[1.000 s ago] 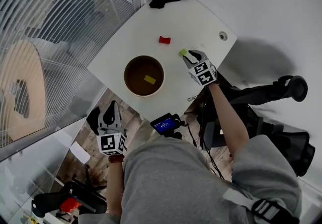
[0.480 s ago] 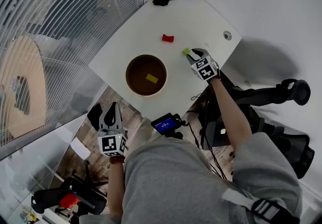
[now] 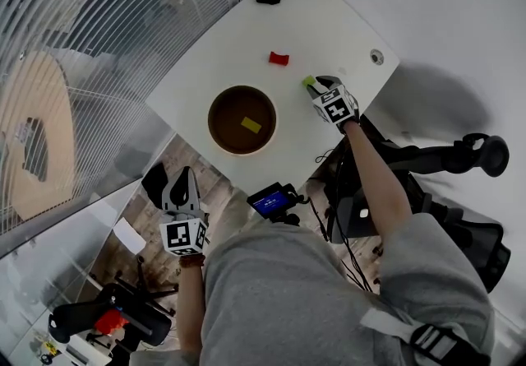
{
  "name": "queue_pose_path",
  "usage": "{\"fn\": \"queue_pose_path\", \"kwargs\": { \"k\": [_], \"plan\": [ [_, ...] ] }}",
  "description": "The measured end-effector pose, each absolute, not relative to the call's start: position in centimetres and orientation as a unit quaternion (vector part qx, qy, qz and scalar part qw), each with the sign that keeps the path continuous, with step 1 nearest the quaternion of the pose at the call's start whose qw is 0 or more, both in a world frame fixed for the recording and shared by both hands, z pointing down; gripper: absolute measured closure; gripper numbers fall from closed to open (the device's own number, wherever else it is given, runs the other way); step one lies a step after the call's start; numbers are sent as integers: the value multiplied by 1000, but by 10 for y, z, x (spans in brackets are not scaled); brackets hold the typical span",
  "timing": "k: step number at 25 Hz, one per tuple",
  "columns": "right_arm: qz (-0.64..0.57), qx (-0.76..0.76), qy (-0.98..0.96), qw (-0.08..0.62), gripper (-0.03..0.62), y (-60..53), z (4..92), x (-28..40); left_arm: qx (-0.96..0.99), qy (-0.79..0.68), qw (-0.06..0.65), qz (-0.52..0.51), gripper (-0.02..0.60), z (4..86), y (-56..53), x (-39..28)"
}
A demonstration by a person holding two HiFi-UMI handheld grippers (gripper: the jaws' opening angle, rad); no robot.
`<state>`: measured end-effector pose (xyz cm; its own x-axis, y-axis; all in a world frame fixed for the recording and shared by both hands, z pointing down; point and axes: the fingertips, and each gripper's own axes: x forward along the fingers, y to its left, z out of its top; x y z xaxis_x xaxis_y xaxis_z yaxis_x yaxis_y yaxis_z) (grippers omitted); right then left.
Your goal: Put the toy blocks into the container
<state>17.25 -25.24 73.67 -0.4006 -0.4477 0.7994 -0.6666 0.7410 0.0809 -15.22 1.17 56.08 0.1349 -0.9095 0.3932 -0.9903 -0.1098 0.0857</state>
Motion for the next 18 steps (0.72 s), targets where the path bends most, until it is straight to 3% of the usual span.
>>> {"fn": "queue_pose_path", "kwargs": {
  "k": [18],
  "plan": [
    [154,351,-804,455,453,-261,760,173,733,-649,167,118,574,562,10,-156]
  ]
}}
